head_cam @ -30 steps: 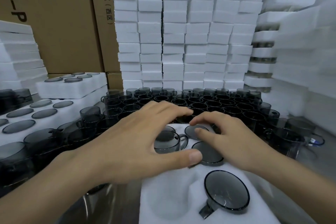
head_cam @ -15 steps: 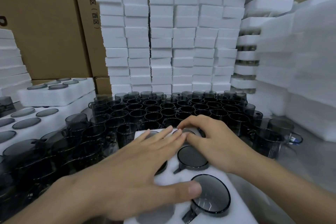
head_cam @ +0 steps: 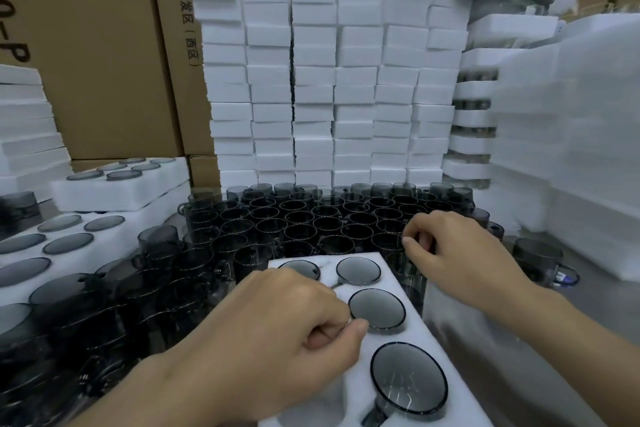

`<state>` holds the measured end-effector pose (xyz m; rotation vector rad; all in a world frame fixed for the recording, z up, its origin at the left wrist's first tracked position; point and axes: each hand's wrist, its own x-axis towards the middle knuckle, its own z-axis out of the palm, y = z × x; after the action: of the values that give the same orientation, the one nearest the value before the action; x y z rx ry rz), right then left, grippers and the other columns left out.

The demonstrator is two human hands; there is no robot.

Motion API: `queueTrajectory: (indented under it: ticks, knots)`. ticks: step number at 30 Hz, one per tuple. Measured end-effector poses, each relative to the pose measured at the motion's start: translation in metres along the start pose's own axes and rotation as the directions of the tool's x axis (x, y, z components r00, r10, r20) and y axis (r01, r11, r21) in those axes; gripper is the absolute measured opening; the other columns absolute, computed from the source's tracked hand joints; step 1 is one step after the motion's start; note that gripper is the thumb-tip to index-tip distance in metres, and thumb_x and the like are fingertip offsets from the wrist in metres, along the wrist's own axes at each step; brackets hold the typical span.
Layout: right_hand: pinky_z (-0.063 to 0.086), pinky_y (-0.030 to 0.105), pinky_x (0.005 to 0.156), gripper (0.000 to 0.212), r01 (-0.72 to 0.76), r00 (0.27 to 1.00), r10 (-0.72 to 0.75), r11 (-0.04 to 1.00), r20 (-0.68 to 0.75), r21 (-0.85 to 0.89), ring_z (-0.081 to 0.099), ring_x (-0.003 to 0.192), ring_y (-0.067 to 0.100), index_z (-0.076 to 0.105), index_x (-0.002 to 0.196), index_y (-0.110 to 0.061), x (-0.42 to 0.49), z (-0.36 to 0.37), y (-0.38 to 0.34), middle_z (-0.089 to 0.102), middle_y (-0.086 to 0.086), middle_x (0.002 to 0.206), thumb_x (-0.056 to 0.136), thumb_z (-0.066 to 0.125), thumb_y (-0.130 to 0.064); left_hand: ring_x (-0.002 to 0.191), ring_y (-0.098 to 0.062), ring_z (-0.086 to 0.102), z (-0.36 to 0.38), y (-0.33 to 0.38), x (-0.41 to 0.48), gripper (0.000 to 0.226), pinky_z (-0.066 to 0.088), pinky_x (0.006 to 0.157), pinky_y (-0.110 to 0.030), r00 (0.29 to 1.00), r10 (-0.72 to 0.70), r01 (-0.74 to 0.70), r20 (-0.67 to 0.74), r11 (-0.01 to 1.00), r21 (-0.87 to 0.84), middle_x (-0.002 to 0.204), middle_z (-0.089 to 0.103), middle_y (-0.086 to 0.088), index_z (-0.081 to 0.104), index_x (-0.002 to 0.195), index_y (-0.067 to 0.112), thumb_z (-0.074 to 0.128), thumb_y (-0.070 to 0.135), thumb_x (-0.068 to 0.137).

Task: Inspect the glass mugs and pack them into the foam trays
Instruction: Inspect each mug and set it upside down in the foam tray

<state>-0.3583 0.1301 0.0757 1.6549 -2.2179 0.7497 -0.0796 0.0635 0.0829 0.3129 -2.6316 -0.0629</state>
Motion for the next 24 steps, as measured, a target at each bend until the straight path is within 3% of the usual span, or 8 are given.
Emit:
queueTrajectory:
  ticks: [5,8,12,16,18,21,24]
  knots:
    - [0.039,0.026,0.064,0.039,0.043,0.987,-0.038,0.998,0.158,-0.034,0.054,0.083,0.001,0.059,0.079,-0.033,-0.005,-0.003,-0.007,0.056,-0.013,0.089,0.089,0.042,-0.067,0.063,-0.022,0.042,0.000,-0.005,-0.001,0.055,0.029,0.057,-0.027,1.000,0.009,-0.009,0.010,1.000,-0.024,0.066,0.044,-0.003,0.034,0.066,0.017,0.050,0.053,0.104]
    - [0.041,0.028,0.066,0.051,0.041,0.966,-0.020,0.996,0.260,-0.077,0.057,0.081,0.005,0.058,0.073,-0.026,-0.004,-0.008,-0.006,0.052,-0.013,0.096,0.090,0.043,-0.072,0.064,-0.024,0.043,0.001,-0.006,0.000,0.056,0.029,0.058,-0.026,1.000,0.001,0.000,0.016,0.999,-0.047,0.065,0.044,-0.005,0.035,0.065,0.015,0.049,0.052,0.104]
    - [0.054,0.041,0.076,0.057,0.020,0.931,0.001,0.998,0.364,-0.054,0.061,0.079,0.016,0.056,0.076,-0.017,-0.004,-0.019,-0.006,0.062,-0.003,0.090,0.087,0.052,-0.072,0.064,-0.025,0.042,0.002,-0.006,0.000,0.055,0.030,0.058,-0.026,1.000,-0.005,0.007,0.019,0.998,-0.059,0.065,0.044,-0.005,0.035,0.067,0.015,0.048,0.053,0.104]
    - [0.053,0.038,0.072,0.054,0.047,0.912,0.011,0.990,0.411,-0.131,0.061,0.076,0.014,0.056,0.076,-0.020,-0.006,-0.030,-0.012,0.066,-0.004,0.086,0.069,0.053,-0.074,0.066,-0.023,0.044,0.002,-0.006,-0.002,0.052,0.031,0.058,-0.027,1.000,-0.014,0.015,0.009,0.995,-0.099,0.070,0.047,-0.003,0.037,0.070,0.016,0.048,0.055,0.103]
    - [0.051,0.036,0.067,0.056,0.056,0.943,0.006,0.983,0.332,-0.175,0.060,0.072,0.012,0.054,0.077,-0.019,-0.006,-0.034,-0.012,0.066,-0.005,0.080,0.068,0.052,-0.075,0.067,-0.024,0.044,0.002,-0.005,-0.003,0.052,0.030,0.059,-0.027,1.000,-0.011,0.011,0.004,0.994,-0.110,0.071,0.048,-0.003,0.037,0.071,0.016,0.047,0.055,0.103]
    - [0.039,0.033,0.055,0.057,0.070,0.996,-0.058,0.981,0.073,-0.183,0.054,0.066,0.010,0.046,0.076,-0.020,-0.005,-0.038,-0.015,0.060,-0.006,0.072,0.075,0.045,-0.077,0.068,-0.024,0.044,0.003,-0.005,-0.003,0.052,0.028,0.058,-0.024,1.000,-0.020,0.019,-0.010,0.992,-0.128,0.070,0.047,-0.003,0.037,0.071,0.015,0.047,0.056,0.103]
    - [0.030,0.028,0.051,0.045,0.144,0.974,-0.156,0.986,-0.165,-0.079,0.054,0.066,0.007,0.044,0.083,-0.031,-0.010,-0.039,-0.030,0.056,-0.012,0.067,0.080,0.048,-0.076,0.066,-0.020,0.046,0.004,-0.004,-0.002,0.051,0.029,0.057,-0.023,0.996,-0.069,0.058,-0.063,0.985,-0.164,0.068,0.049,-0.003,0.041,0.073,0.016,0.052,0.058,0.100]
